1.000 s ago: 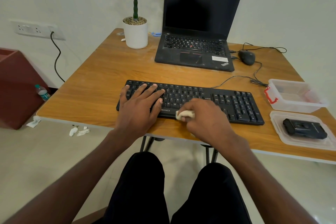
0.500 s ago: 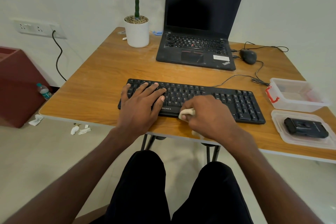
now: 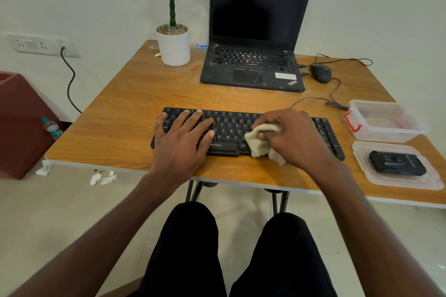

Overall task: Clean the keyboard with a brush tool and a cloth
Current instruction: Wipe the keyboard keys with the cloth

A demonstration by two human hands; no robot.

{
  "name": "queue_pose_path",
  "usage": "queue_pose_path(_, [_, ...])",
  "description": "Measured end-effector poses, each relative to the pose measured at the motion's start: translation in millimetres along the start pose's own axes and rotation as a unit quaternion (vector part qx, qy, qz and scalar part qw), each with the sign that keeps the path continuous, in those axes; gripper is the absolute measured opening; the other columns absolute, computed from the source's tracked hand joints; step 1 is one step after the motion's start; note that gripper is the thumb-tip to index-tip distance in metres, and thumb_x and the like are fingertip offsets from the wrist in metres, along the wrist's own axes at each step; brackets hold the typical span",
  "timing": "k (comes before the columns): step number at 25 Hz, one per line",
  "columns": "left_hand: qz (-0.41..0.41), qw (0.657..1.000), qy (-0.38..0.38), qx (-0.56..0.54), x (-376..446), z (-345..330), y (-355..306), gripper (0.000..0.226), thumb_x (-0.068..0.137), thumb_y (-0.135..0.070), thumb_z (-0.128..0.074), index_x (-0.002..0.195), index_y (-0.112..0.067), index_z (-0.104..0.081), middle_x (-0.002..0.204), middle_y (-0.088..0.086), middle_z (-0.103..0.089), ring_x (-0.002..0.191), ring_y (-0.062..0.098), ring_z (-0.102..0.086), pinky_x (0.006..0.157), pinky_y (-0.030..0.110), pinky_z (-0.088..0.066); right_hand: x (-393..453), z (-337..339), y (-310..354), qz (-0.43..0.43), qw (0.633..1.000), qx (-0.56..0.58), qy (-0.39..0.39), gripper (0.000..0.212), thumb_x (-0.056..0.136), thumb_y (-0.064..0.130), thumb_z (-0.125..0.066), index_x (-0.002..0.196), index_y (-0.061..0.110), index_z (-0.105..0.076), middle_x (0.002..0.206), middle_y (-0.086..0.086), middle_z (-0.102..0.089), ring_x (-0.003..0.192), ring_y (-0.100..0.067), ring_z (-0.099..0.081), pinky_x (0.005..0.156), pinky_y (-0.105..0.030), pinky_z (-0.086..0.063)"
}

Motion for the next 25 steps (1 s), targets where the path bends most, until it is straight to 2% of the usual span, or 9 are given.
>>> queue_pose_path(5, [-0.033,0.998,0.011,-0.059,-4.6,-2.5,-27.9,0.048,0.113,-0.051,-0.028,0.158,-0.042,-0.039,0.167,-0.009,-0.038,0.157,0.015,-0.028,0.126,0.055,-0.010,3.5,-10.7,0.0,0.049,0.996,-0.049,-0.052,0.038,0.084,-0.005,-0.068,0.099,0.027,-0.082,0.104,0.002,-0.068,0.097,-0.017,-0.062,0.080,-0.038,-0.055])
queue_pose_path(8, [-0.037,0.997,0.038,-0.064,-5.4,-10.6,-28.7,0.053,0.110,-0.058,-0.023,0.160,-0.043,-0.033,0.168,-0.009,-0.037,0.158,0.014,-0.025,0.128,0.054,-0.005,-4.5,-24.7,4.8,0.066,0.992,-0.112,-0.006,0.030,0.089,0.011,-0.070,0.111,0.029,-0.076,0.114,0.005,-0.067,0.104,-0.017,-0.062,0.089,-0.043,-0.056])
queue_pose_path(10, [-0.034,0.997,0.040,-0.056,-4.3,-12.3,-27.6,0.056,0.109,-0.060,-0.023,0.158,-0.040,-0.039,0.166,-0.009,-0.041,0.158,0.015,-0.028,0.127,0.057,-0.006,-11.1,-29.4,3.7,0.061,0.993,-0.100,0.000,0.028,0.091,0.025,-0.074,0.118,0.028,-0.073,0.118,0.006,-0.065,0.105,-0.014,-0.061,0.092,-0.038,-0.054])
queue_pose_path(11, [-0.035,0.997,0.040,-0.051,-4.1,-12.2,-28.2,0.057,0.108,-0.060,-0.023,0.157,-0.039,-0.042,0.165,-0.009,-0.043,0.157,0.015,-0.029,0.127,0.058,-0.006,-12.0,-29.6,2.1,0.051,0.994,-0.093,-0.003,0.030,0.089,0.024,-0.078,0.118,0.027,-0.072,0.118,0.006,-0.066,0.105,-0.014,-0.062,0.092,-0.038,-0.053])
queue_pose_path(15, [-0.035,0.997,0.041,-0.050,-5.2,-11.7,-28.5,0.055,0.109,-0.059,-0.024,0.157,-0.038,-0.042,0.164,-0.010,-0.044,0.156,0.014,-0.030,0.127,0.058,-0.007,-0.2,-24.5,2.4,0.003,0.997,0.003,-0.071,0.038,0.081,-0.002,-0.078,0.109,0.024,-0.077,0.110,0.004,-0.076,0.102,-0.017,-0.068,0.088,-0.040,-0.057])
queue_pose_path(17, [-0.036,0.997,0.037,-0.053,-5.6,-11.2,-28.3,0.055,0.109,-0.058,-0.027,0.158,-0.036,-0.038,0.162,-0.008,-0.047,0.155,0.015,-0.033,0.127,0.059,-0.007,-0.1,-31.3,14.5,0.040,0.998,-0.027,-0.034,0.036,0.081,-0.003,-0.077,0.105,0.023,-0.080,0.107,0.002,-0.074,0.100,-0.019,-0.066,0.087,-0.041,-0.056])
queue_pose_path(19, [-0.025,0.998,0.031,-0.056,-4.8,-10.6,-29.4,0.058,0.108,-0.058,-0.033,0.159,-0.030,-0.035,0.159,-0.005,-0.051,0.152,0.016,-0.039,0.127,0.058,-0.006,-1.0,-33.5,18.3,0.062,0.995,-0.084,0.007,0.035,0.082,-0.002,-0.075,0.104,0.024,-0.082,0.106,0.003,-0.071,0.098,-0.018,-0.064,0.082,-0.035,-0.055])
queue_pose_path(22, [-0.002,0.998,0.022,-0.056,-2.9,-11.1,-30.6,0.061,0.109,-0.055,-0.035,0.159,-0.020,-0.033,0.157,-0.003,-0.053,0.148,0.012,-0.044,0.128,0.054,0.000,9.4,-18.7,18.0,-0.012,0.994,-0.113,0.006,0.030,0.085,0.003,-0.072,0.102,0.026,-0.082,0.103,0.002,-0.072,0.087,-0.015,-0.062,0.070,-0.025,-0.052])
queue_pose_path(25, [-0.004,0.998,0.023,-0.052,-4.3,-10.8,-30.6,0.058,0.110,-0.052,-0.034,0.159,-0.021,-0.032,0.154,-0.001,-0.056,0.148,0.013,-0.045,0.128,0.052,0.002,9.1,-19.3,23.2,0.003,0.993,-0.118,0.029,0.035,0.086,0.001,-0.067,0.103,0.027,-0.082,0.100,0.003,-0.070,0.085,-0.013,-0.057,0.063,-0.021,-0.045])
Point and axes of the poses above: each hand's wrist, its own x-axis towards the middle knuckle, its own z-axis out of the back of the hand, y = z × x, the point moved 2 cm from there along x, towards the middle knuckle
